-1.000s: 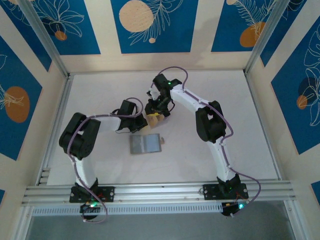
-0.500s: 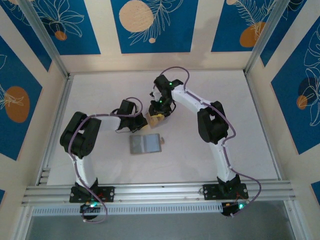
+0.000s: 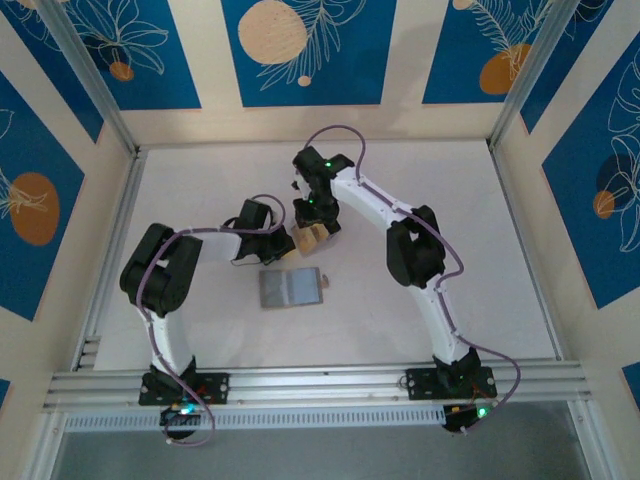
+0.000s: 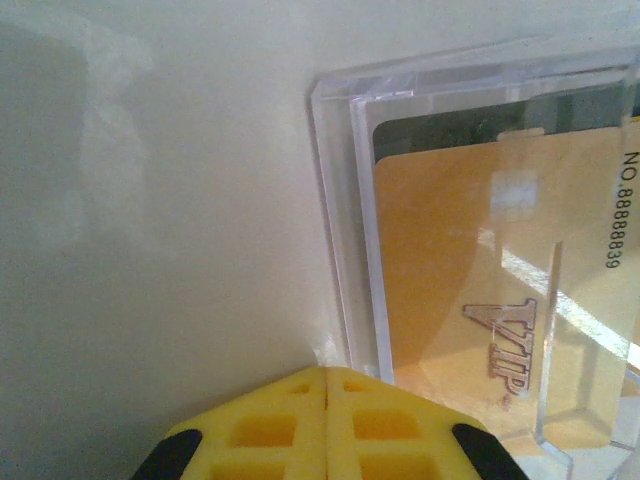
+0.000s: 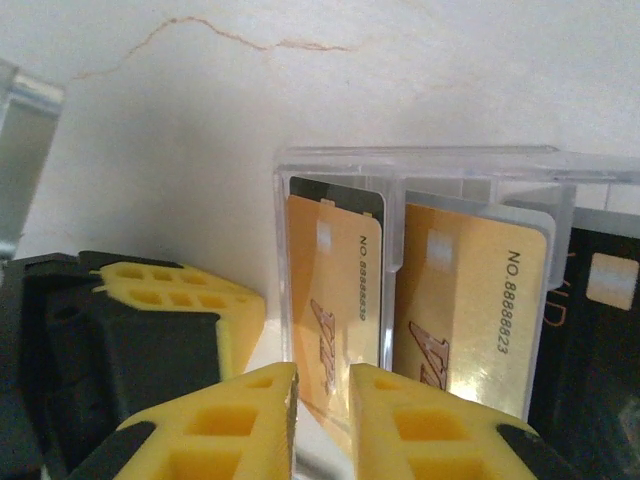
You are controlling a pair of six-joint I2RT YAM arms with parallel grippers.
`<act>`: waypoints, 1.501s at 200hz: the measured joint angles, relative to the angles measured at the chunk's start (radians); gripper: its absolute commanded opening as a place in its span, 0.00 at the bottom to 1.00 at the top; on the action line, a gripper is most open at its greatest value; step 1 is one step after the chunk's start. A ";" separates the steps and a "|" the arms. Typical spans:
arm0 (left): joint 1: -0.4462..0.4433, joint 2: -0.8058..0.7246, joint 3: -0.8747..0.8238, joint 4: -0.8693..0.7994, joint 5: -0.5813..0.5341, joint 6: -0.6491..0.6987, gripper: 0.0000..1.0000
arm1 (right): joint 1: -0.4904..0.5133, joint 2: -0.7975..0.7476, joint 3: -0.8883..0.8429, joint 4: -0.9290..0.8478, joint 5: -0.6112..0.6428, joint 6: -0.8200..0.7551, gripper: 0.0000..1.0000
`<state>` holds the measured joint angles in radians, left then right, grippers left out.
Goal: Put the credit cards into the card holder
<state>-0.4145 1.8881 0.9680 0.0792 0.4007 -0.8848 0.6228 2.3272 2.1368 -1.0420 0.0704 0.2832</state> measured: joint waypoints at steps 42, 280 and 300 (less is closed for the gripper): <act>0.000 0.000 0.000 0.001 0.000 0.000 0.06 | 0.001 0.046 0.030 -0.026 0.037 -0.004 0.27; 0.005 0.026 0.024 -0.005 0.041 0.000 0.06 | 0.032 0.058 0.064 -0.052 0.063 -0.007 0.29; 0.005 0.026 0.024 -0.004 0.042 0.000 0.06 | 0.032 0.056 0.068 -0.048 0.077 -0.004 0.31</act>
<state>-0.4099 1.9144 0.9924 0.0750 0.4423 -0.8848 0.6544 2.3836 2.2051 -1.0897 0.1474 0.2794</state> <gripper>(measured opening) 0.058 0.300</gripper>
